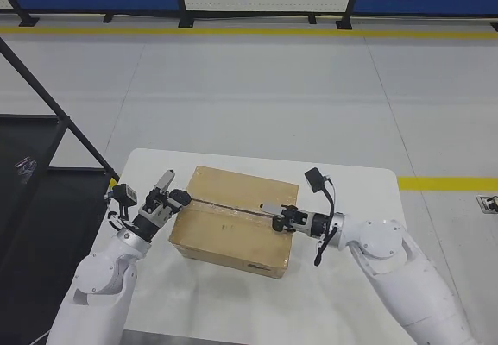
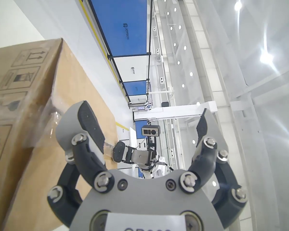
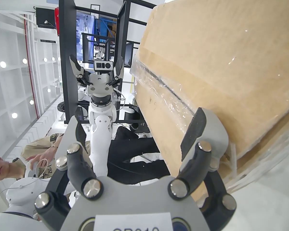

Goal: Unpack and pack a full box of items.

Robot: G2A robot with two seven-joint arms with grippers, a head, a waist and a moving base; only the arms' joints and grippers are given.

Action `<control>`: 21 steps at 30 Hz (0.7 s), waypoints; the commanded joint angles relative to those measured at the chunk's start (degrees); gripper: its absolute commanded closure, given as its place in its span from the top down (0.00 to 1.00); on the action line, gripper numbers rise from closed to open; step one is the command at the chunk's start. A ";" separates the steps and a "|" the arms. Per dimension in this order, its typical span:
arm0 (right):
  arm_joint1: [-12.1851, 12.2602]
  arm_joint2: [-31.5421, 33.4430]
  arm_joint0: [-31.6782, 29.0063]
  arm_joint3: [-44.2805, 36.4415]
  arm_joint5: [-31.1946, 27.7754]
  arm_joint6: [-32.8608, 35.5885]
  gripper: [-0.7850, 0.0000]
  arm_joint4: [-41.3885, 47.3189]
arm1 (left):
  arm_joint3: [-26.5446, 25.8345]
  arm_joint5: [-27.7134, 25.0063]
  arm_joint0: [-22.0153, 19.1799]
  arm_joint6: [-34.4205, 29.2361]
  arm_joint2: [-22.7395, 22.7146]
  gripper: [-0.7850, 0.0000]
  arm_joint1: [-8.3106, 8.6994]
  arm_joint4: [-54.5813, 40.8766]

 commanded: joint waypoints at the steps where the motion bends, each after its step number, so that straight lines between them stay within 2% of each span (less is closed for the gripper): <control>1: -0.02 0.05 -0.07 0.05 -0.09 -0.05 1.00 0.15 | 1.73 -0.01 -1.44 -0.60 1.06 1.00 -0.13 -0.42; 10: -0.20 -0.09 -0.02 0.34 -0.09 -0.37 1.00 0.21 | 8.09 -0.62 -4.98 -0.75 3.95 1.00 -0.64 -1.44; 21: -1.55 -3.90 3.09 -2.14 2.21 -2.41 1.00 -0.32 | 8.67 -2.12 -4.38 -0.56 3.03 1.00 -0.53 -3.21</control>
